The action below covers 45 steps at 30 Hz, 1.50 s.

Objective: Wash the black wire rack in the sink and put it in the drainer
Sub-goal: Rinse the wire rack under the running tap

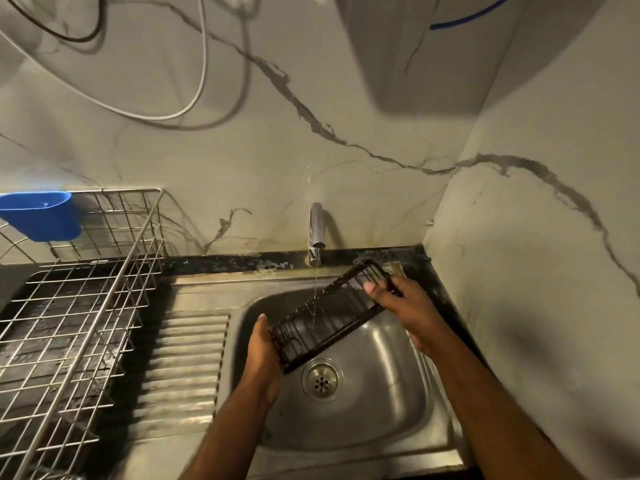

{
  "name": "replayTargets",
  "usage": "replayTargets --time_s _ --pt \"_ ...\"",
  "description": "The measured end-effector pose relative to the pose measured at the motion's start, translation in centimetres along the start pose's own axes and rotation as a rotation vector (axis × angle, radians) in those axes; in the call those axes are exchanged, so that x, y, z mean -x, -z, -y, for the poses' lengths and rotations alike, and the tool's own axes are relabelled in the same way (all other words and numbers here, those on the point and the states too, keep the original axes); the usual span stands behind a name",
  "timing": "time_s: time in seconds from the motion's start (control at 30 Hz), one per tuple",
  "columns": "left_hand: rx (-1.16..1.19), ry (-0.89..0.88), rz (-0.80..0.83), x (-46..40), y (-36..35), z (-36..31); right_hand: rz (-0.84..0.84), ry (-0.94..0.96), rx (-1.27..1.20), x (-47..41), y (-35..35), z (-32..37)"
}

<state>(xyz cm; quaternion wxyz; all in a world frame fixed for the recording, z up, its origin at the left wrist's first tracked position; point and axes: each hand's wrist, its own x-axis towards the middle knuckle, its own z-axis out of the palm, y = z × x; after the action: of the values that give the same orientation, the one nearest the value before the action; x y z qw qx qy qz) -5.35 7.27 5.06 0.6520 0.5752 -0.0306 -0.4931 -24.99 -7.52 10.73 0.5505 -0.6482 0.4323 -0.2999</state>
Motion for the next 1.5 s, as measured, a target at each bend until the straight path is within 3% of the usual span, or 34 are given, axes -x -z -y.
replayTargets --time_s 0.13,0.33,0.53,0.77,1.07,1.17,1.3,1.5 --pt "-0.108 0.069 0.031 0.9 -0.2 0.5 -0.069 0.088 0.274 -0.5 -1.6 0.2" --pt "-0.452 -0.237 0.034 0.5 -1.3 1.1 -0.150 0.118 0.392 -0.2 -3.3 1.3" --pt "-0.720 -0.421 0.135 0.7 -1.8 1.3 0.012 0.124 0.711 -1.3 -5.4 1.5" --pt "-0.993 -0.456 0.102 -0.6 -2.3 1.8 0.142 0.132 0.923 -1.1 -7.2 2.4" --pt "-1.123 -0.505 -0.135 -1.1 -4.0 0.2 0.205 0.184 0.753 -1.2 -6.6 2.6" --pt "-1.090 -0.461 -0.147 -1.4 -3.7 -0.1 0.098 0.227 0.756 -0.7 -5.1 2.8" --pt "-0.915 -0.422 -0.182 -1.6 -3.0 0.7 -0.097 0.020 0.587 -0.1 -2.7 1.4" --pt "-0.806 -0.440 -0.105 -2.2 -3.5 0.9 -0.048 -0.109 0.495 -1.1 -2.1 -0.6"
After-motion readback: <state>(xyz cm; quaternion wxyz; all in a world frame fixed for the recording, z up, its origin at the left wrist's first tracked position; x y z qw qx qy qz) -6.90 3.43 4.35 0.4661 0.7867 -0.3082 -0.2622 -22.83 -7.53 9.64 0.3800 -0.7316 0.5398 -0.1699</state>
